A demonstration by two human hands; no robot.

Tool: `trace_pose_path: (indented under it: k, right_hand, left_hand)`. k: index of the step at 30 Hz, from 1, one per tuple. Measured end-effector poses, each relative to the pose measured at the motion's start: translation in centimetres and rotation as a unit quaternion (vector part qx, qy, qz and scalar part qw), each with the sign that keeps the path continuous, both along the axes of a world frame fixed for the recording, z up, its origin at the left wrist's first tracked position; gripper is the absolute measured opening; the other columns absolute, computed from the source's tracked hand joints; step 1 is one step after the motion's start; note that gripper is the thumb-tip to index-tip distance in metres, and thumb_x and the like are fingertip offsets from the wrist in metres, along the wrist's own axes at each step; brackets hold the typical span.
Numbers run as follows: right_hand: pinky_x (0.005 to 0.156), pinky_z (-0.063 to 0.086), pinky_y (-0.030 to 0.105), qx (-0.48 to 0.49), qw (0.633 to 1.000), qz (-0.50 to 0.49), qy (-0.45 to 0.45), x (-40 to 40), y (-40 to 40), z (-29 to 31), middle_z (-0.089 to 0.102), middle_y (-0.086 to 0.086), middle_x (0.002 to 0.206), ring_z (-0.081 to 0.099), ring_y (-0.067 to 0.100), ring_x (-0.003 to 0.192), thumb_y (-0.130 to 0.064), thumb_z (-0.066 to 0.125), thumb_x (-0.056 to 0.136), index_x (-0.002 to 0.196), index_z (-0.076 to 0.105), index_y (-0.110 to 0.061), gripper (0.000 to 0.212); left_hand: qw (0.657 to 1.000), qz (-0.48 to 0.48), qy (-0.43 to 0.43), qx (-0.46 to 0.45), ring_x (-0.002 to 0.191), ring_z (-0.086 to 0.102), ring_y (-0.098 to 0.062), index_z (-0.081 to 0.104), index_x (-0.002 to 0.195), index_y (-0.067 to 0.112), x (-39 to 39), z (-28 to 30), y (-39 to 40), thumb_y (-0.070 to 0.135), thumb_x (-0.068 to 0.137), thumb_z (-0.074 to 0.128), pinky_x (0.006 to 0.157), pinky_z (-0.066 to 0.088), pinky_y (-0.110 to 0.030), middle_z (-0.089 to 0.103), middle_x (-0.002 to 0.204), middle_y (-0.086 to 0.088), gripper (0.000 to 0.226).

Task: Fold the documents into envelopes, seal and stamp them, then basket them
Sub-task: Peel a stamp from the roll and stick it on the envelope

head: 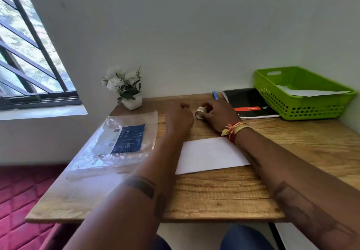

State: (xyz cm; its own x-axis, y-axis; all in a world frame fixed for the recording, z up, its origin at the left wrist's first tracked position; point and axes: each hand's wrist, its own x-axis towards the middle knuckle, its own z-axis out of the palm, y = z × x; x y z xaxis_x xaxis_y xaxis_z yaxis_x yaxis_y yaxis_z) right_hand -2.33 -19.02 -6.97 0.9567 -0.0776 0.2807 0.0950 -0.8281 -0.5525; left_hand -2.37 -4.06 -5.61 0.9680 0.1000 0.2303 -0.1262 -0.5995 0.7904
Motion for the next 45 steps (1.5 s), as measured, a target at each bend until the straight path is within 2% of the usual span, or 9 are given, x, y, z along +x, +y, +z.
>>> trace_pose_path:
  k: [5, 9, 12, 15, 19, 22, 33, 38, 45]
  right_hand:
    - [0.081, 0.052, 0.02, 0.16, 0.985, 0.047, -0.049, -0.7, -2.4, 0.9, 0.074, -0.006, 0.105, 0.069, 0.009, 0.093, -0.024, 0.078, 0.086, 0.118, 0.072, -0.02, 0.032]
    - [0.077, 0.061, 0.032, 0.362, 0.928, 0.092, 0.007, -0.8, -1.8, 0.8, 0.078, 0.001, 0.1, 0.075, 0.013, 0.084, -0.017, 0.07, 0.094, 0.111, 0.072, -0.027, 0.019]
    - [0.073, 0.058, 0.033, 0.451, 0.885, 0.109, 0.029, -0.2, -1.4, 0.2, 0.077, 0.008, 0.1, 0.073, 0.017, 0.08, -0.019, 0.065, 0.098, 0.117, 0.071, -0.02, 0.02]
    - [0.076, 0.058, 0.036, 0.445, 0.887, 0.122, 0.0, -0.1, -1.6, 0.1, 0.077, 0.01, 0.102, 0.073, 0.02, 0.084, -0.014, 0.066, 0.096, 0.115, 0.072, -0.017, 0.02]
    - [0.087, 0.059, 0.041, 0.432, 0.89, 0.139, -0.041, -0.2, -1.7, 0.2, 0.076, 0.009, 0.109, 0.072, 0.027, 0.105, -0.006, 0.07, 0.091, 0.112, 0.075, -0.018, 0.024]
    - [0.09, 0.059, 0.043, 0.448, 0.882, 0.142, -0.039, 0.0, -1.8, 0.1, 0.075, 0.011, 0.11, 0.071, 0.029, 0.107, -0.001, 0.071, 0.09, 0.108, 0.076, -0.02, 0.026]
    - [0.088, 0.059, 0.047, 0.464, 0.877, 0.114, -0.045, 0.4, -1.6, 0.1, 0.076, 0.013, 0.106, 0.073, 0.029, 0.102, -0.003, 0.073, 0.088, 0.101, 0.073, -0.016, 0.018]
    - [0.08, 0.061, 0.037, 0.472, 0.877, 0.089, -0.027, 0.2, -1.6, 0.2, 0.076, 0.012, 0.104, 0.075, 0.028, 0.096, -0.009, 0.072, 0.091, 0.106, 0.075, -0.011, 0.015]
    - [0.073, 0.062, 0.037, 0.428, 0.902, 0.054, -0.005, -0.1, -1.5, 0.3, 0.078, 0.011, 0.089, 0.076, 0.026, 0.079, -0.021, 0.07, 0.094, 0.113, 0.074, -0.007, 0.024]
  left_hand:
    - [0.991, -0.104, -0.071, -0.042, 0.101, 0.069, -0.009, 0.07, 0.131, 0.025, 1.5, -1.9, 0.0, 0.019, 0.096, 0.068, 0.097, 0.052, -0.03, 0.074, 0.117, 0.007, 0.035]
    - [0.975, -0.194, -0.079, -0.072, 0.088, 0.069, 0.001, 0.063, 0.137, 0.032, 1.3, -1.9, 0.2, 0.019, 0.09, 0.077, 0.077, 0.05, -0.009, 0.072, 0.114, 0.017, 0.05]
    - [0.971, -0.198, -0.097, -0.093, 0.071, 0.062, -0.003, 0.064, 0.134, 0.031, 1.4, -2.0, 0.0, 0.014, 0.088, 0.078, 0.07, 0.052, -0.015, 0.073, 0.107, 0.015, 0.051]
    - [0.962, -0.212, -0.096, -0.142, 0.065, 0.061, -0.001, 0.065, 0.132, 0.026, 1.1, -1.9, 0.1, 0.011, 0.087, 0.08, 0.069, 0.054, -0.018, 0.074, 0.103, 0.009, 0.049]
    - [0.948, -0.226, -0.056, -0.219, 0.094, 0.074, -0.01, 0.062, 0.134, 0.023, 0.5, -1.8, 0.1, 0.012, 0.089, 0.079, 0.088, 0.062, -0.033, 0.075, 0.111, 0.003, 0.049]
    - [0.941, -0.221, -0.04, -0.252, 0.096, 0.074, -0.014, 0.069, 0.123, 0.019, 0.4, -1.7, 0.0, 0.007, 0.089, 0.079, 0.092, 0.061, -0.043, 0.077, 0.106, 0.0, 0.037]
    - [0.95, -0.213, -0.042, -0.223, 0.092, 0.074, -0.006, 0.073, 0.111, 0.017, 0.3, -1.6, 0.0, 0.017, 0.087, 0.082, 0.088, 0.061, -0.031, 0.079, 0.1, 0.004, 0.026]
    - [0.952, -0.218, -0.041, -0.213, 0.092, 0.074, -0.015, 0.077, 0.111, 0.021, 0.1, -1.7, 0.0, 0.016, 0.093, 0.076, 0.09, 0.061, -0.038, 0.079, 0.098, 0.004, 0.019]
    - [0.953, -0.22, -0.039, -0.206, 0.077, 0.065, -0.005, 0.076, 0.112, 0.035, -0.1, -1.6, 0.1, 0.024, 0.096, 0.073, 0.075, 0.058, -0.024, 0.078, 0.094, 0.009, 0.02]
